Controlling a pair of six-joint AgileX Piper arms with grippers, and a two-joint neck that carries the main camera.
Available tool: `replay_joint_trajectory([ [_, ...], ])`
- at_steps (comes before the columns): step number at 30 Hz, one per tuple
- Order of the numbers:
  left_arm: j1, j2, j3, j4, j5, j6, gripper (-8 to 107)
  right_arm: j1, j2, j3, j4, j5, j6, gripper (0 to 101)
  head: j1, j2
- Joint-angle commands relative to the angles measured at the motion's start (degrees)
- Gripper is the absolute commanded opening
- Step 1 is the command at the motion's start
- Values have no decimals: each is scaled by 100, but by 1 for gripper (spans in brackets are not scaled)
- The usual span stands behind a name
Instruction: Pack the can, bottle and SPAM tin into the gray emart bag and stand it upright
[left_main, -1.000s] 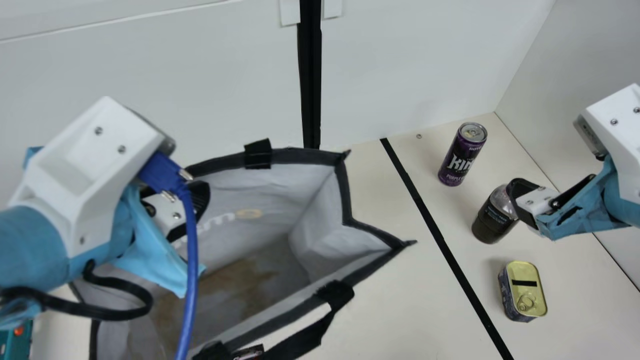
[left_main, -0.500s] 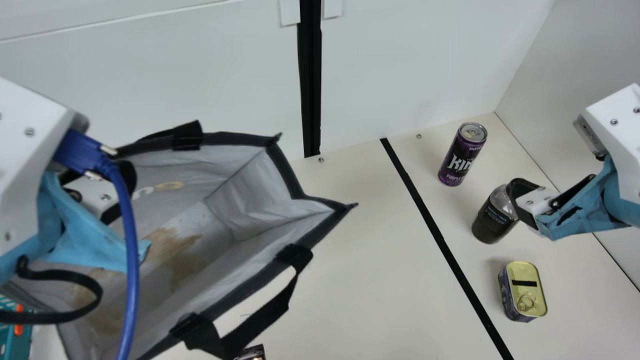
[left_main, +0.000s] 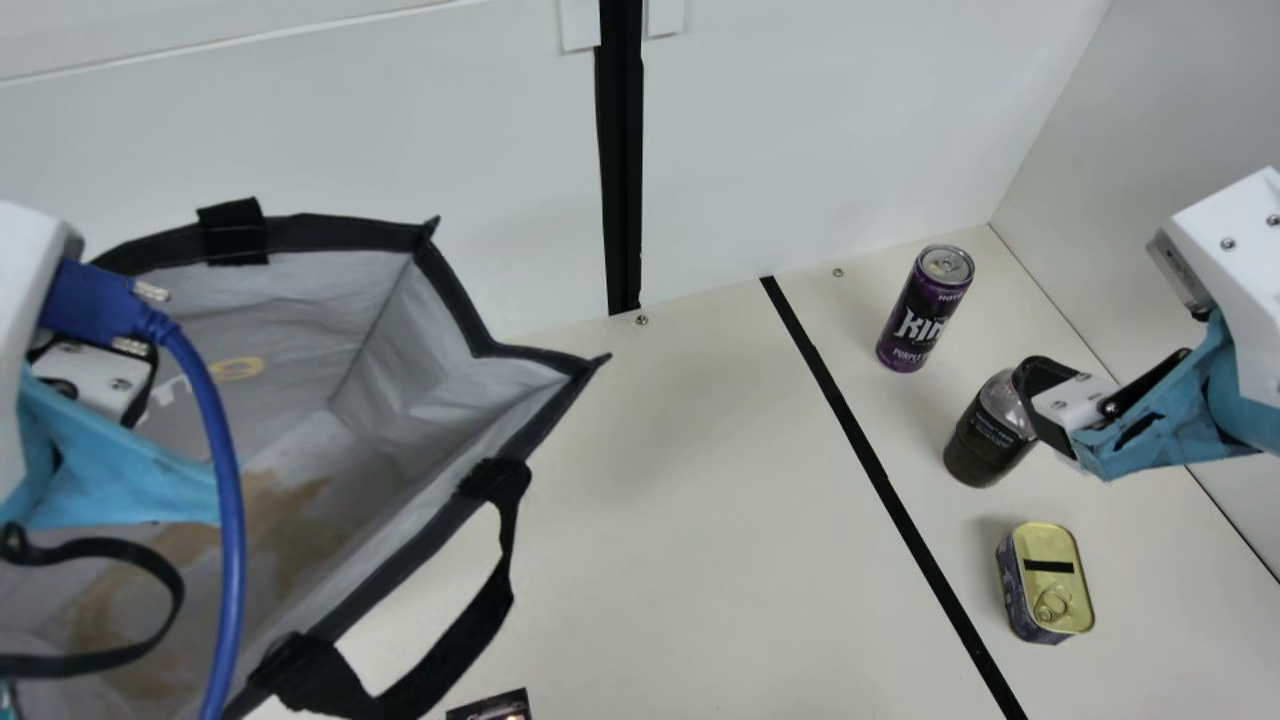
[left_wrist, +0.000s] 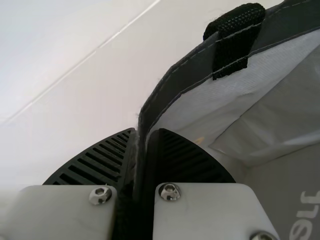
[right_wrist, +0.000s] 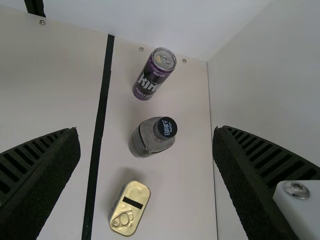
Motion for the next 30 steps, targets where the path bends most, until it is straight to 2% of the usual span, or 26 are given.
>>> replay_joint_trajectory([
  [1, -128, -37, 267, 730, 10, -325, -8, 0, 0, 0, 0, 0, 0, 95, -130, -5],
  [11, -496, -154, 1297, 1660, 10, -1336, -8, 0, 0, 0, 0, 0, 0, 95, -130, -5],
  [20, -769, -85, 1848, 1537, 10, -1950, -8, 0, 0, 0, 0, 0, 0, 95, -130, -5],
  [30, -1036, 41, 2109, 1218, 10, -2307, -8, 0, 0, 0, 0, 0, 0, 95, -130, -5],
])
